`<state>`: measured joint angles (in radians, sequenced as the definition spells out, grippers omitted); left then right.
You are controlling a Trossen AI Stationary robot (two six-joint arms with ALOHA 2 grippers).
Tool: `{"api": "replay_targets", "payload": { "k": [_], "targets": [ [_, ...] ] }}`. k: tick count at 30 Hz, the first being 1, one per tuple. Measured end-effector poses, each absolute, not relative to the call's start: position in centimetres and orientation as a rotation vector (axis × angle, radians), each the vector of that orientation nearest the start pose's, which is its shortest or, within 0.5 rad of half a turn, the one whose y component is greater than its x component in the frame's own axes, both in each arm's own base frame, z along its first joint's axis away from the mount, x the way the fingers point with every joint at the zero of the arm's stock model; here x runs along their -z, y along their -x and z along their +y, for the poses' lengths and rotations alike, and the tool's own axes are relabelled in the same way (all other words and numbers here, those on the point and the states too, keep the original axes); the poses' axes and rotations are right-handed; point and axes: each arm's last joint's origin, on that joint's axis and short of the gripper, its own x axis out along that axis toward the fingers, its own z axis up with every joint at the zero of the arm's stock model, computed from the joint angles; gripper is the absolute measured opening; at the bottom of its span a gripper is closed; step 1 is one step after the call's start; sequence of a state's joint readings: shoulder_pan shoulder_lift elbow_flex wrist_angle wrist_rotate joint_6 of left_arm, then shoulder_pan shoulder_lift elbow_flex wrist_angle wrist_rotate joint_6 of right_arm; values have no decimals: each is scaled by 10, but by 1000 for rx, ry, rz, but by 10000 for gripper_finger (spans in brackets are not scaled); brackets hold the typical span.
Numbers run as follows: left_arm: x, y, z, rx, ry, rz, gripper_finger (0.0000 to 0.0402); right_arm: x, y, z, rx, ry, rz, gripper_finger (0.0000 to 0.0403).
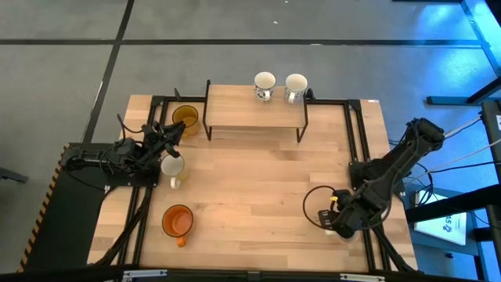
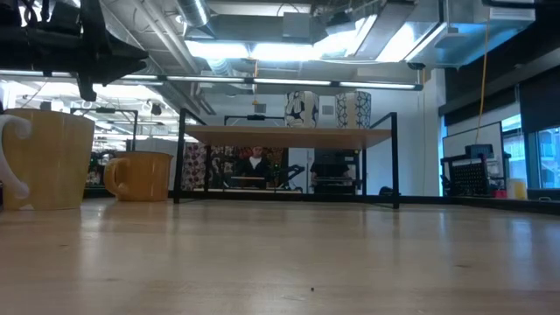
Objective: Place coffee mugs
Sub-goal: Put the yellow patterned mug on the shelf
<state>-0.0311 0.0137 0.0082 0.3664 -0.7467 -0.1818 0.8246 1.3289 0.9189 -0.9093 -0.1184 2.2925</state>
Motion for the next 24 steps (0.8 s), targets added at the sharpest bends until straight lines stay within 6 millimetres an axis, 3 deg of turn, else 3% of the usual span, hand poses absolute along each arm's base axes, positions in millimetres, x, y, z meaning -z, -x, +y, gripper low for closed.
{"api": "replay_targets", "payload": {
  "k": [6,15,19,24],
  "targets": [
    [-197,-85,17,-676,312,-405,101,-206,-157,172,905,-1369,1379,152],
    [-197,-85,17,-680,312,-405,101,-198,-161,174,856,-1305,1337,18],
    [-197,-85,17,-679,312,-405,101,-202,-167,171,786,-1251,1323,18],
    [-197,-85,17,-679,312,-404,101,-216,-192,155,653,-1117,1214,7]
  ]
}}
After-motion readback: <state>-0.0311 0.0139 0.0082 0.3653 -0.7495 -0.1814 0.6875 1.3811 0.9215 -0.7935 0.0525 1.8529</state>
